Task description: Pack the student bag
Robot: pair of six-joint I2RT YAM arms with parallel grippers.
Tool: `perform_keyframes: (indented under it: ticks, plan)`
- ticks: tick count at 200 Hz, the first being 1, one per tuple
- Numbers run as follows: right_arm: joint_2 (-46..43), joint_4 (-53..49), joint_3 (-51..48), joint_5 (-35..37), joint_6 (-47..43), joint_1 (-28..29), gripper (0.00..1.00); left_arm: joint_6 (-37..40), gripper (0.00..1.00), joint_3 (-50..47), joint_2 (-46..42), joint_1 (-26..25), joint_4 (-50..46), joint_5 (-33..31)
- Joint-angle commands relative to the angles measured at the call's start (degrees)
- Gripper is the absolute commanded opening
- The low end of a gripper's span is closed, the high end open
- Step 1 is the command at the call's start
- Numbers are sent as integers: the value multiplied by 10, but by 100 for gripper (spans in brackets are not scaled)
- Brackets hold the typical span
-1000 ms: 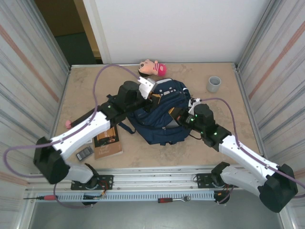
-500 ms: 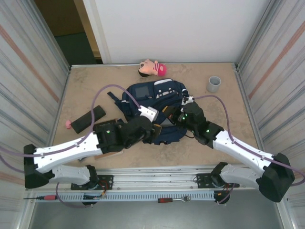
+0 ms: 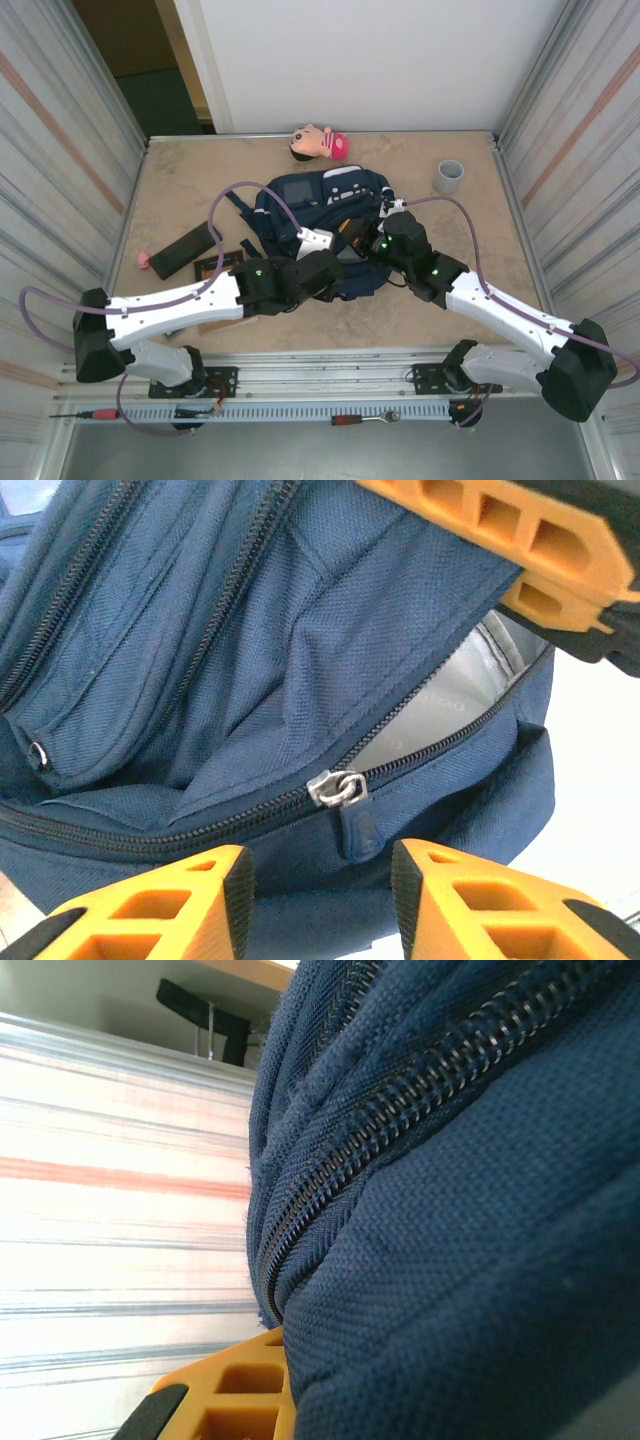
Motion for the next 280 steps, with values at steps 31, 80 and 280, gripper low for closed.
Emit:
perform_keyframes:
  ticks: [31,80,280]
  plan:
    - [-8,46,34,9,2,14,0,-64,45,28,36,-4,-33,-42]
    - [-11,48,38,9,0,22,0,-85,21,25,56,17,-36,-53]
    - [2,-24,62,-133,-58,-52,0,-15,36,-123,-74,59,179,118]
